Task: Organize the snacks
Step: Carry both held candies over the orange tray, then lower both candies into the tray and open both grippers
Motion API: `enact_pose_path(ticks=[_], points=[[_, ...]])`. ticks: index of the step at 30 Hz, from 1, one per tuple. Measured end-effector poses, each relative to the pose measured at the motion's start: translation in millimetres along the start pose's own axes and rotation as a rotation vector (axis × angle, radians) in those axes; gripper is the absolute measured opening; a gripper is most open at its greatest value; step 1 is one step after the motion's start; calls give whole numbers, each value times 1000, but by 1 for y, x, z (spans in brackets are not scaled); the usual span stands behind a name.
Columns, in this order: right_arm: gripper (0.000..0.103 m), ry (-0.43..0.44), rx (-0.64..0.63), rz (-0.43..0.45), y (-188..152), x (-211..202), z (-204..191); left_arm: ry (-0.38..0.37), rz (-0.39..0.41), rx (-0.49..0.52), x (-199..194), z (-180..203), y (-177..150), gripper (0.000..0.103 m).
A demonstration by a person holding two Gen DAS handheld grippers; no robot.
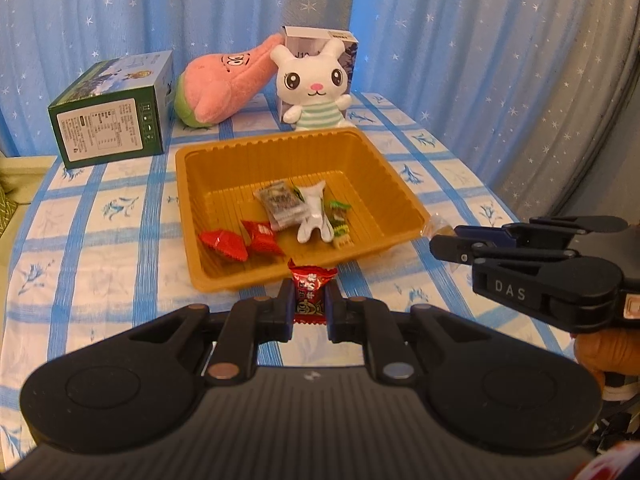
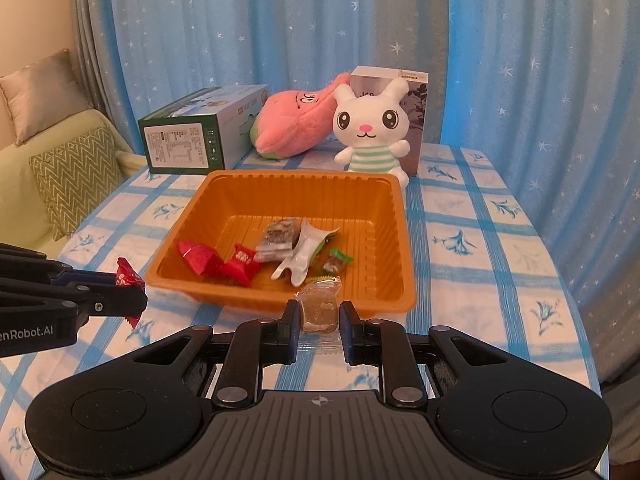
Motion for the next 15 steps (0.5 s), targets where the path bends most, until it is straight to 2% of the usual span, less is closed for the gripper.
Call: enact_pose_path(ticks=[15], points=[[21,2,5,6,45,41,10,37,-4,-12,37,-34,48,13]])
Point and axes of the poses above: each gripper's, at about its wrist camera, not at the fingertips, and x roughly the way its jaws point, z to its right, y to its top, the point moved 4 cm from there along x, roughly the way its jaws point, and after that the axes turned 10 degrees about -y, right-handed, at the moved point
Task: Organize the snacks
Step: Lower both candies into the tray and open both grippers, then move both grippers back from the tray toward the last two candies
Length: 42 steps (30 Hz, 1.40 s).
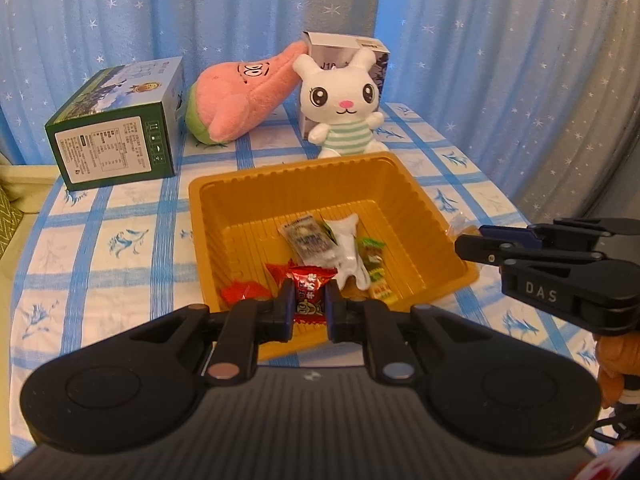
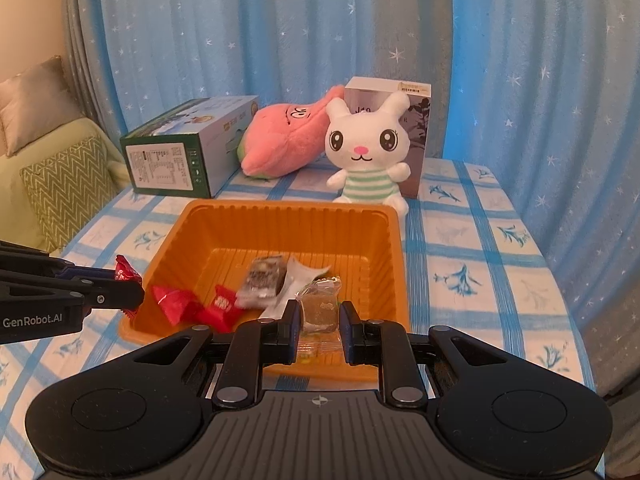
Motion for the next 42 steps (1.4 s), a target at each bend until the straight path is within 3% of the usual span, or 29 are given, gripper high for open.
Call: enact_pose_path(ticks=[9,28,29,30,32,42], points=[[21,11,0,-11,12,20,-3,16,-9,1,20,-9,19,13],[21,16,11,-34,14,39,-3,23,-29,-17,45,-20,26,14],[21,16,11,-33,14,39,-3,23,-29,-21,45,-21,25,18],[21,16,12,-34,14,39,-3,26,-31,-26,46,-22,24,30],[21,16,16,-36,14,39,-2,35,-23,-36,44,-26,22,41],[21,28,58,-45,11,38,2,82,-8,-61,24,-40,0,56]])
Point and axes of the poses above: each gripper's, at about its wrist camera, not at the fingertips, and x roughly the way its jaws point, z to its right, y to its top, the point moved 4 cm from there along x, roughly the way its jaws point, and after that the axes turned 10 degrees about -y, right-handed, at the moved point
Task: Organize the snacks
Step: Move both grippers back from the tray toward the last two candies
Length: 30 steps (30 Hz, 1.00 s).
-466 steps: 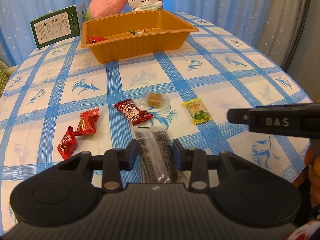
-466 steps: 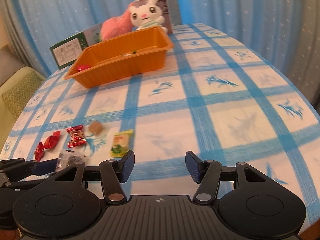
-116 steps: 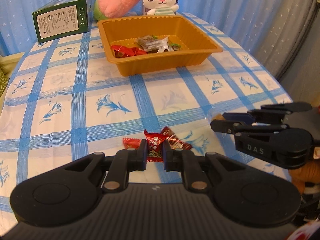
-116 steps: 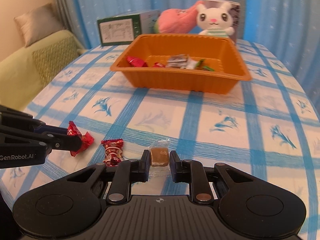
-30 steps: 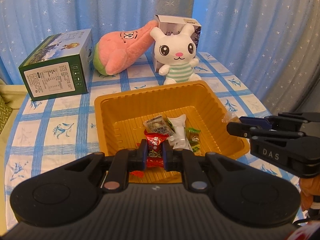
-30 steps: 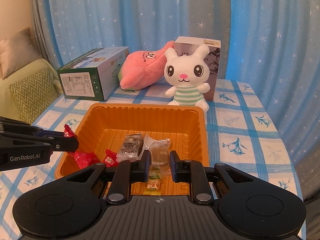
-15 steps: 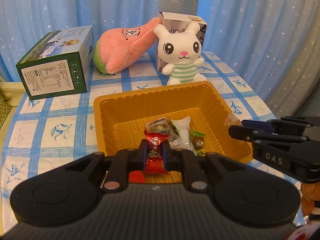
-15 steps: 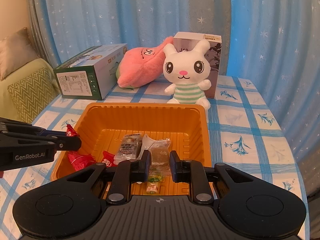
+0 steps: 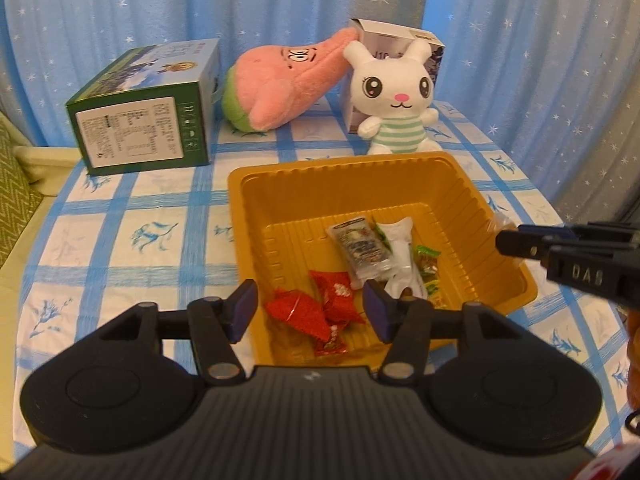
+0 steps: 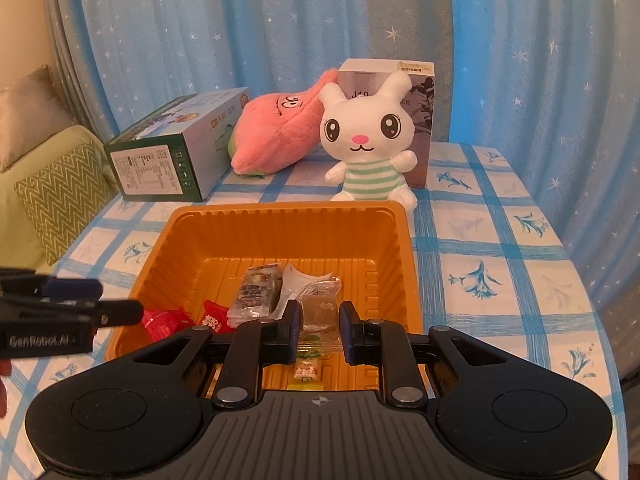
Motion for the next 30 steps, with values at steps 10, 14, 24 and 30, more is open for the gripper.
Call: enact_pose_path(ticks=[10,14,24,30], points=[[54,83,135,5,10,0,4,15,13,2,-20,2,-21,64],[64,85,166,16,4,-12,9,18,22,-6,-32,5,-35,68],[64,15,207,-46,-67,-66,23,15,38,-39,-77,19,-80,74],[64,-5,218,-48,-105,-107,14,35,50,-45,-107,27,-105,78]])
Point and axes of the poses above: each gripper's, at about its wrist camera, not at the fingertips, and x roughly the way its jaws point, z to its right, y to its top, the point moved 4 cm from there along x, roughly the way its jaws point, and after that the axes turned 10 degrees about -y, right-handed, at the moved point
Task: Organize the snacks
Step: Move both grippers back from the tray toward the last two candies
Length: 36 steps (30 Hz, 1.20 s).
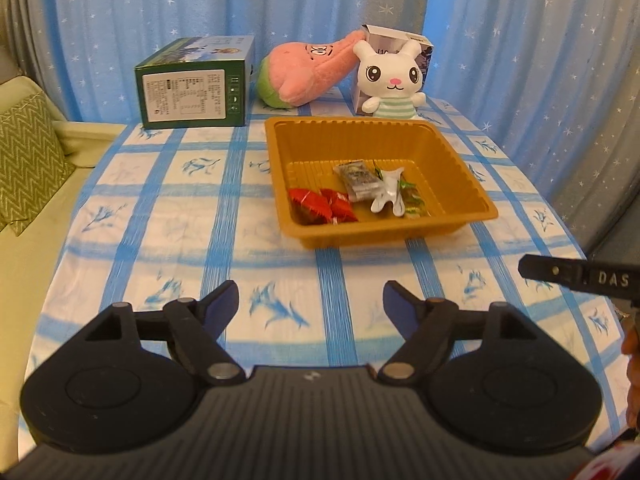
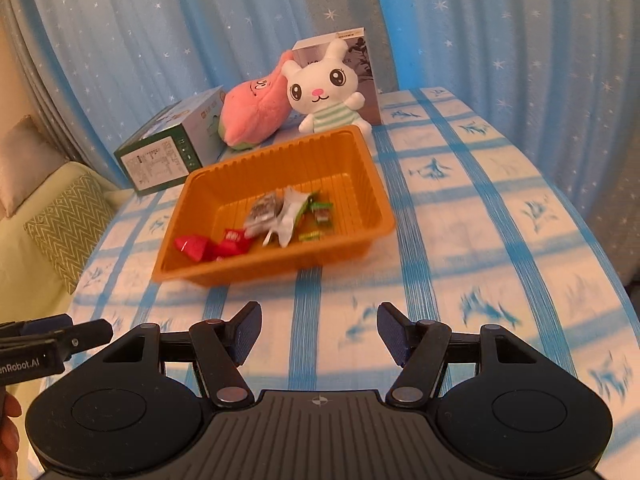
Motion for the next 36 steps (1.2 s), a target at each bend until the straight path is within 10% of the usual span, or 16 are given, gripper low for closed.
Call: enact_pose_path(ticks=[36], points=[[64,10,-72,20,-79,-77,-33,49,-58,51,-66,3,-85,80]])
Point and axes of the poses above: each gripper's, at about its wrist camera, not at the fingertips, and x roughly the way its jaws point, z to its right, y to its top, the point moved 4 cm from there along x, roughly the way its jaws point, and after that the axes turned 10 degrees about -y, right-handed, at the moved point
